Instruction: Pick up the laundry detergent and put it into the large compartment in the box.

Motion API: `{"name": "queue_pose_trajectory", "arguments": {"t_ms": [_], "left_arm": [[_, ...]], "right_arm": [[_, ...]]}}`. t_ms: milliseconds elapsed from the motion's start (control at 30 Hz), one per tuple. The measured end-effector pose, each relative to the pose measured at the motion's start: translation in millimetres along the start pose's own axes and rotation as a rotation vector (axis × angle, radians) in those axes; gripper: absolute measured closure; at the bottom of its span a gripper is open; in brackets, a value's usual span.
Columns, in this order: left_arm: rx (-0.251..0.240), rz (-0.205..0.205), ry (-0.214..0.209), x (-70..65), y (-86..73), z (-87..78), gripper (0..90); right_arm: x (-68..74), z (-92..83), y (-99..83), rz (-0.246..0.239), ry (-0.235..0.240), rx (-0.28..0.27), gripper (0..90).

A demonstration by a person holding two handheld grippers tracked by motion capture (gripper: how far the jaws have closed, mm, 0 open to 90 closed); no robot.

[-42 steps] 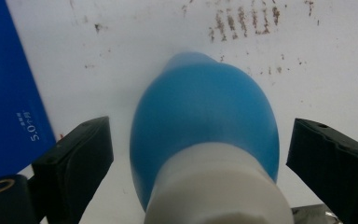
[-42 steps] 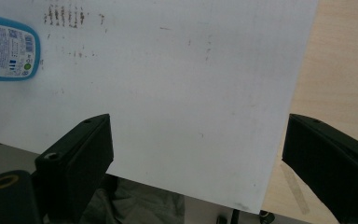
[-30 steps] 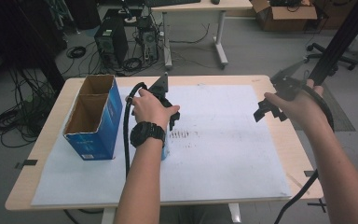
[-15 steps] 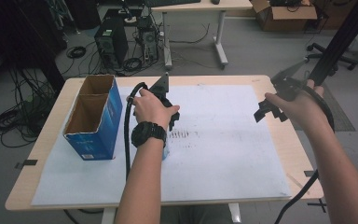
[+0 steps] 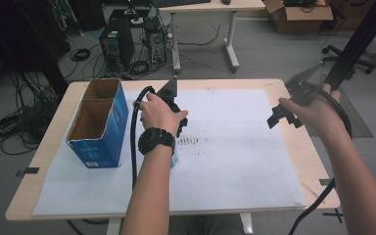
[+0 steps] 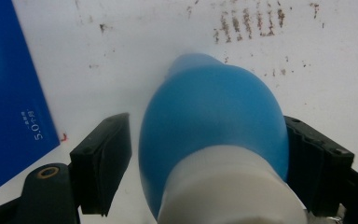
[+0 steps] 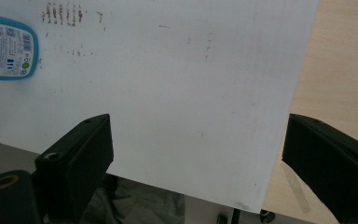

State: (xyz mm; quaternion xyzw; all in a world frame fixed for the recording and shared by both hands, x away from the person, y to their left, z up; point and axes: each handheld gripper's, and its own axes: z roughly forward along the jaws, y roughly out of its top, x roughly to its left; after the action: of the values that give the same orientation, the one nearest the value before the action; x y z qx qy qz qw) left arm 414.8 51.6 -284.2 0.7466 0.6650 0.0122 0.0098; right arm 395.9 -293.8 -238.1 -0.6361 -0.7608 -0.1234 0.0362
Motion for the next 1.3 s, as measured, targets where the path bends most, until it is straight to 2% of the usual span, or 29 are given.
{"name": "queue_pose_trajectory", "arguments": {"t_ms": [833,1300], "left_arm": [[0.002,0.009,-0.002,-4.5,0.3,-0.4,29.1],[-0.004,0.015,0.014,-3.7,-0.3,-2.0,35.8]], "right_arm": [[1.0,1.2,0.1,-0.002,0.001,0.002,8.9],[1.1,0.5,-0.2,-0.003,0.001,0.002,8.9]]}}
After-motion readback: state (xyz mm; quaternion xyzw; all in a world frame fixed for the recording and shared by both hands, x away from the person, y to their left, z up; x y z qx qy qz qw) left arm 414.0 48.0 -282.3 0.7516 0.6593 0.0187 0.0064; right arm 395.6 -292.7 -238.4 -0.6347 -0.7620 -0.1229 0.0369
